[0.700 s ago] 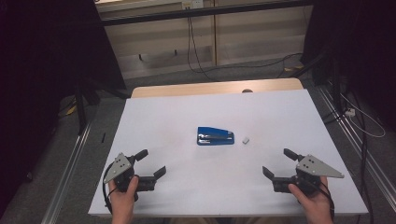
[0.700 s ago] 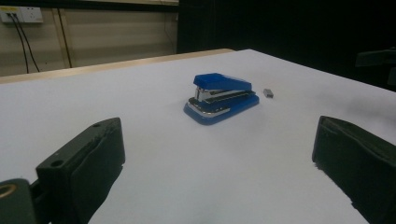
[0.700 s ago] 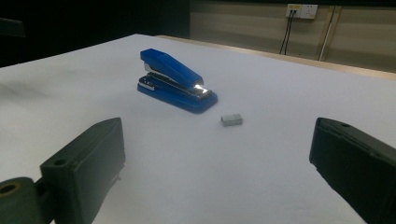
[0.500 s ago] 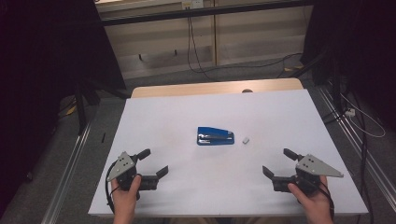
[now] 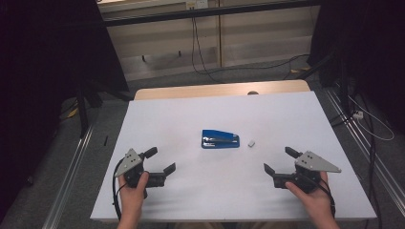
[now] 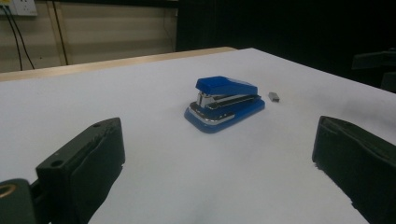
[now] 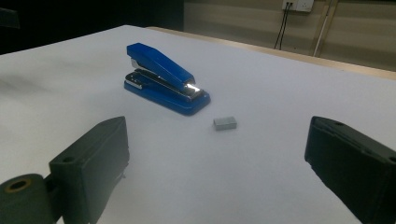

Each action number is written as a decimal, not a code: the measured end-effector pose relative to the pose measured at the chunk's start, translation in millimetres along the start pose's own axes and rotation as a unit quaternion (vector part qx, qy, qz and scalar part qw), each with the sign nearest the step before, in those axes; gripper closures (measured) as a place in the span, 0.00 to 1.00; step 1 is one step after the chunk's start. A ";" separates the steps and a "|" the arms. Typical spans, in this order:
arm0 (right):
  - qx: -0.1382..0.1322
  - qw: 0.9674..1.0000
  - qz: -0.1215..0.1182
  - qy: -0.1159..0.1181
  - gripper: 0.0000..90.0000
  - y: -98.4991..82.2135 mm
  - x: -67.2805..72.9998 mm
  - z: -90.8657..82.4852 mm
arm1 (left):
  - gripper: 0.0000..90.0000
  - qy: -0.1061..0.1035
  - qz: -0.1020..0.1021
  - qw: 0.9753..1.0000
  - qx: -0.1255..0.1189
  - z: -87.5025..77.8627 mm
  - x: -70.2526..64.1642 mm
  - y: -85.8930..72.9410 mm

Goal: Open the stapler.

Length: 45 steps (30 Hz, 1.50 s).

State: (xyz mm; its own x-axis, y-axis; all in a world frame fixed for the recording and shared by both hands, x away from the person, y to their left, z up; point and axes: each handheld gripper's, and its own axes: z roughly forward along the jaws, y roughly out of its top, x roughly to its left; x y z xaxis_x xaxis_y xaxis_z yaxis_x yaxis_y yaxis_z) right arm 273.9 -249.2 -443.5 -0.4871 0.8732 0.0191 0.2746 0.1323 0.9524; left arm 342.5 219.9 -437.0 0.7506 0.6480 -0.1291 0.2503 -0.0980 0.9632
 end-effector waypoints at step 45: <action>0.013 0.999 0.011 0.037 0.08 28.6 10.0 83.7 | 0.03 -0.031 -0.008 0.999 0.023 76.5 9.0 27.4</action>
State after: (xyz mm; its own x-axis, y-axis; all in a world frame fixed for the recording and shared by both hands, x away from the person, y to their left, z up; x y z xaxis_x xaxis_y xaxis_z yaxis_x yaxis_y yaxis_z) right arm 346.3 -197.5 -441.5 -0.5396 0.8395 0.0632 0.3077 0.1268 0.9430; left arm 402.9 165.3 -429.8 0.7826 0.6013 -0.1613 0.2906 -0.1236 0.9488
